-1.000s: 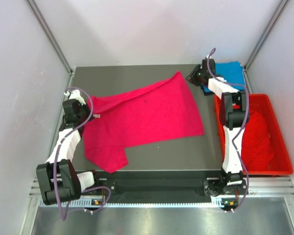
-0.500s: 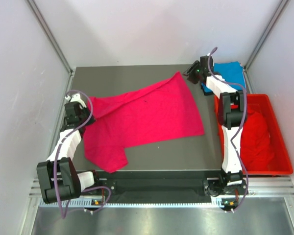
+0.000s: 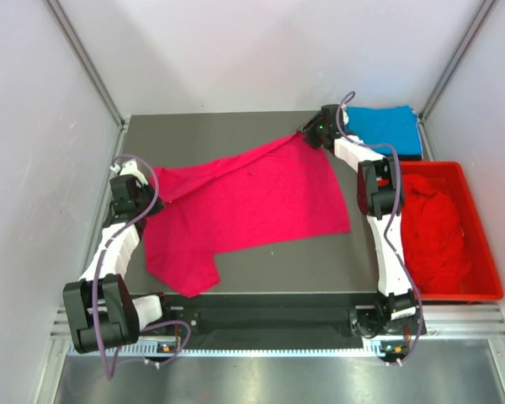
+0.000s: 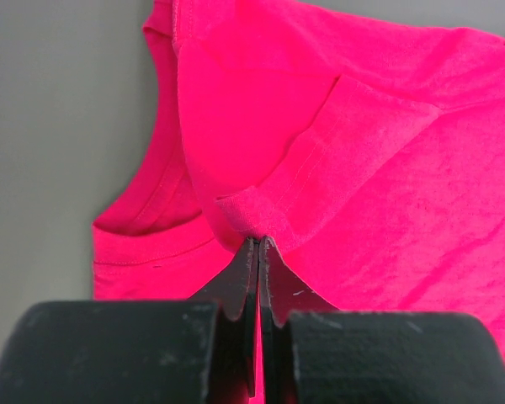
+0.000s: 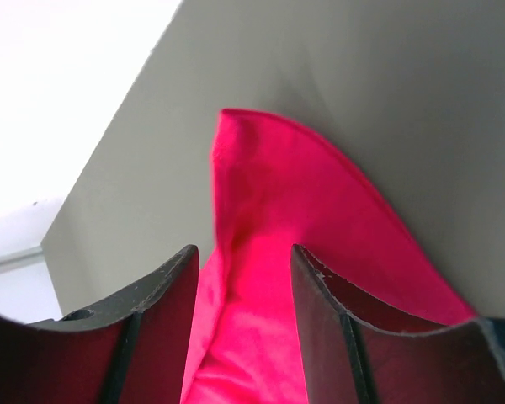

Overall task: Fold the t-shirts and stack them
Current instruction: Fold the tshirt

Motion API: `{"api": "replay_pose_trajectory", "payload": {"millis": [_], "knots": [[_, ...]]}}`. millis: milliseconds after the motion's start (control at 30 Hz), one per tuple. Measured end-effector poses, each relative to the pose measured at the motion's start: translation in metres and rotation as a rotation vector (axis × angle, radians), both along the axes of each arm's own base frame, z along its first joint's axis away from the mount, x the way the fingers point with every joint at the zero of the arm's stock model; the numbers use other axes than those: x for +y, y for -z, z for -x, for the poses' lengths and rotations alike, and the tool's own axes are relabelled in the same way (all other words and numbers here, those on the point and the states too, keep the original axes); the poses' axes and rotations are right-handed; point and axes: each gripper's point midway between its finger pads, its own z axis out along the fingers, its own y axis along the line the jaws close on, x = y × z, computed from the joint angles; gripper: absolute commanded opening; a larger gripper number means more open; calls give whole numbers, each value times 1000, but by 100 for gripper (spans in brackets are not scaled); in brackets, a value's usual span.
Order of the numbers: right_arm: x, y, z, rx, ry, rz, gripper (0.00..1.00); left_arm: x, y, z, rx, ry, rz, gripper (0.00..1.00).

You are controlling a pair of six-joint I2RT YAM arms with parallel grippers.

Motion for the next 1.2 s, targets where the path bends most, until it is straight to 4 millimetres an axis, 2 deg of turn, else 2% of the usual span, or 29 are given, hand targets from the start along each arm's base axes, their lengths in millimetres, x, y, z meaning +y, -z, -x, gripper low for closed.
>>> {"api": "replay_pose_trajectory", "payload": {"millis": [100,300,500,700,800,833,900,1067,1200], "knots": [[0,6,-4,6,24,-13,48,0,1,0,2,0,0,0],[0,-2,-22,-34,58,-32,47,2,2,0,7,-5,-8,0],[2,7,-31,-40,68,-48,42,4,3,0,9,-14,-17,0],[-1,9,-32,-31,78,-47,24,4,3,0,9,-16,-18,0],[-4,9,-33,-31,82,-49,13,6,2,0,9,-22,-20,0],[-5,9,-33,-32,84,-50,6,6,3,0,9,-23,-19,0],[-8,10,-34,-37,83,-51,1,5,2,0,7,-26,-15,0],[-22,12,-31,-31,70,-32,0,10,-13,-7,-4,-62,-7,0],[-34,8,-12,-7,58,1,0,15,-20,-11,-17,-96,-10,0]]}}
